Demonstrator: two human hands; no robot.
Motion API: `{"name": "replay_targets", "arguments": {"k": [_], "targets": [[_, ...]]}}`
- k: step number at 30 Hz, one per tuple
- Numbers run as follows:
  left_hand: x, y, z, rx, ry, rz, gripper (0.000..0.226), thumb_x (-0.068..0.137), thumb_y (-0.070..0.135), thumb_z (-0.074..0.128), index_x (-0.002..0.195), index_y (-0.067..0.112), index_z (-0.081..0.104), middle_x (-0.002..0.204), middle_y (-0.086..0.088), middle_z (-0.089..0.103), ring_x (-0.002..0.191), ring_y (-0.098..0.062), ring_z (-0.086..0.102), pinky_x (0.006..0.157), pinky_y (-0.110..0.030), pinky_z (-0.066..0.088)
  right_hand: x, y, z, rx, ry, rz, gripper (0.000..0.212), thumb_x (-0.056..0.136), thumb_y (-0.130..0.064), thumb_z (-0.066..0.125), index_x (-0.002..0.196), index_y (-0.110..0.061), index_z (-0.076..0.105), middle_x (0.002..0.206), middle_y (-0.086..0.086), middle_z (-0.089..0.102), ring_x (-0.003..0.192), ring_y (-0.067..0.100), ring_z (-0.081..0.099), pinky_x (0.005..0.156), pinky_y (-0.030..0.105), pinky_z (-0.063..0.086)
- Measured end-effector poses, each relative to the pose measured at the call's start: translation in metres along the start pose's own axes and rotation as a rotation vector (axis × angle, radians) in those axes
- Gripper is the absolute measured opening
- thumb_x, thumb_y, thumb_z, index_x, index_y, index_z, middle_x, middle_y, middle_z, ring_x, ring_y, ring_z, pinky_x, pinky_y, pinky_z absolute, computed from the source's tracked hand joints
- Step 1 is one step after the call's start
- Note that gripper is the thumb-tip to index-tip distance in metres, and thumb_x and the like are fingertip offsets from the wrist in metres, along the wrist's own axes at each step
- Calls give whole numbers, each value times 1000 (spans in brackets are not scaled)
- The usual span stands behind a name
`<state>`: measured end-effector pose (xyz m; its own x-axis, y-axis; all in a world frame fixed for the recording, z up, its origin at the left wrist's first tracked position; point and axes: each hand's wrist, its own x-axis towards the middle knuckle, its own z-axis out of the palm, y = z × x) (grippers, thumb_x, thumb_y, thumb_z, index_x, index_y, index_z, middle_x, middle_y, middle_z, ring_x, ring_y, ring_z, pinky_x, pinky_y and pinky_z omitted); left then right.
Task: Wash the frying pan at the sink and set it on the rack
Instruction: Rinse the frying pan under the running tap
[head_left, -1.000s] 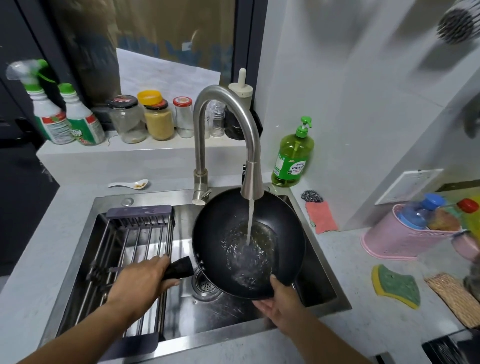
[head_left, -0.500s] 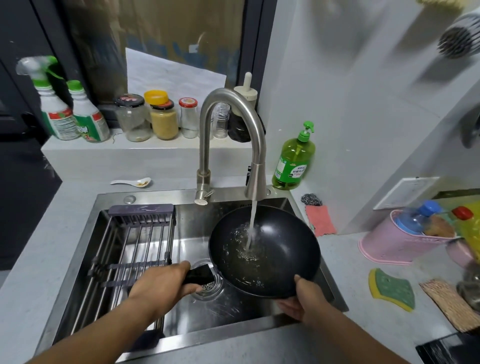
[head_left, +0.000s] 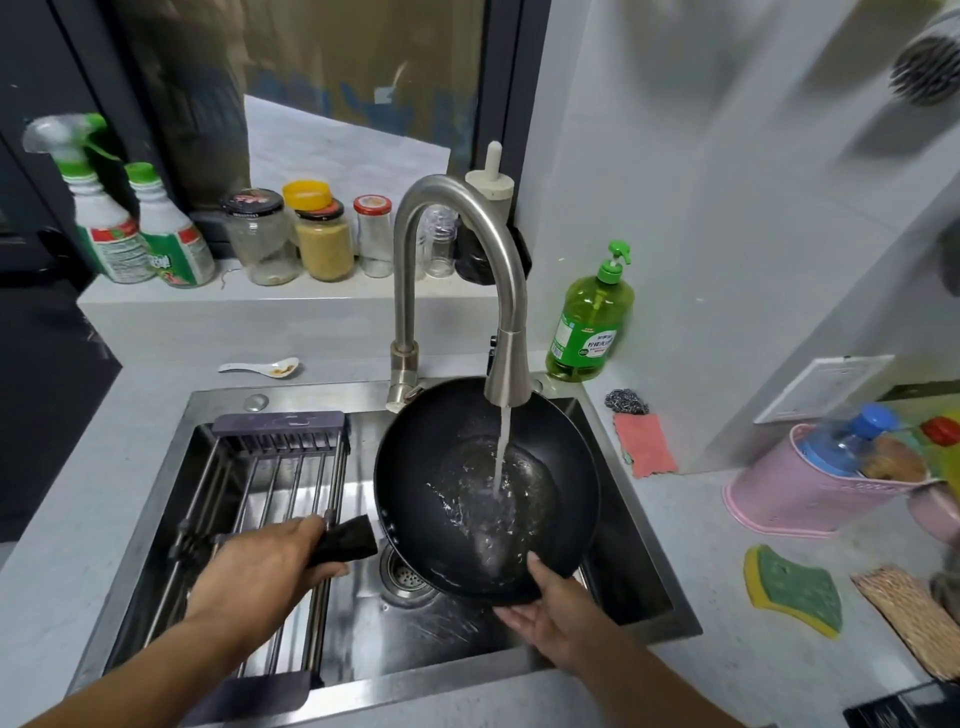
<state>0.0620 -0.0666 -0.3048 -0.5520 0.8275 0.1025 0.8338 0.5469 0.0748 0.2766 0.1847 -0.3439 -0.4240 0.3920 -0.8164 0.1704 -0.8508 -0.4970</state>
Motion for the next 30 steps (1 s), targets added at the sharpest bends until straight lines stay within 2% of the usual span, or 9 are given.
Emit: {"name": "replay_targets", "arguments": {"k": [4, 8, 12, 16, 20, 23, 25, 28, 30], "targets": [[-4, 12, 23, -51, -8, -25, 45, 79, 79, 44, 83, 34, 44, 67, 12, 63, 54, -7, 60, 48, -25, 33, -2, -11, -12, -71, 47, -104, 38, 101, -20, 58, 137, -16, 48, 113, 16, 69, 88, 35, 70, 60, 43, 61], [-1, 29, 21, -145, -125, -79, 51, 80, 84, 35, 88, 34, 39, 82, 9, 68, 70, -10, 65, 57, -26, 38, -4, -28, -26, -295, 139, -162, 40, 102, -33, 54, 139, -19, 46, 61, 4, 66, 51, 24, 69, 74, 50, 62], [5, 30, 11, -159, -219, -61, 56, 78, 88, 32, 90, 34, 41, 83, 11, 63, 78, -13, 67, 61, -27, 38, -17, -45, -27, -441, 145, -154, 59, 93, -58, 58, 136, -20, 46, 110, 9, 72, 79, 33, 77, 77, 49, 62], [10, 14, -6, -64, -212, -30, 62, 78, 88, 34, 102, 33, 50, 97, 9, 72, 89, -15, 70, 69, -31, 49, -22, -56, -25, -362, 107, -88, 64, 86, -71, 55, 129, -24, 53, 116, 11, 71, 93, 33, 75, 72, 43, 62], [7, -9, -20, 34, -120, 33, 63, 78, 88, 28, 101, 33, 48, 91, 10, 69, 81, -9, 68, 65, -26, 47, -16, -53, -21, -297, 93, -26, 63, 94, -66, 48, 137, -20, 52, 127, 12, 68, 104, 34, 68, 59, 39, 61], [12, -24, -22, 49, -37, 77, 66, 75, 89, 19, 94, 32, 48, 82, 10, 64, 72, -8, 64, 61, -26, 45, -4, -47, -17, -287, 81, -123, 49, 98, -52, 52, 138, -24, 46, 124, 12, 68, 106, 38, 67, 76, 59, 60], [16, -33, -20, 63, -33, 77, 67, 76, 88, 15, 95, 33, 47, 82, 12, 62, 70, -5, 61, 63, -25, 49, -5, -47, -12, -335, 108, -218, 36, 101, -42, 52, 133, -24, 47, 116, 10, 68, 104, 37, 68, 82, 63, 57], [19, -37, -4, 87, 18, 95, 63, 81, 88, 13, 91, 35, 46, 80, 13, 59, 68, -5, 58, 68, -25, 48, -7, -48, -12, -384, 184, -300, 43, 102, -38, 51, 140, -16, 48, 125, 16, 64, 105, 39, 66, 79, 58, 60], [20, -31, 13, 154, 100, 101, 57, 85, 83, 19, 90, 35, 50, 78, 12, 60, 68, -8, 58, 70, -29, 45, -13, -48, -13, -434, 234, -379, 48, 104, -36, 48, 145, -12, 46, 127, 19, 62, 103, 37, 65, 72, 47, 61]]}}
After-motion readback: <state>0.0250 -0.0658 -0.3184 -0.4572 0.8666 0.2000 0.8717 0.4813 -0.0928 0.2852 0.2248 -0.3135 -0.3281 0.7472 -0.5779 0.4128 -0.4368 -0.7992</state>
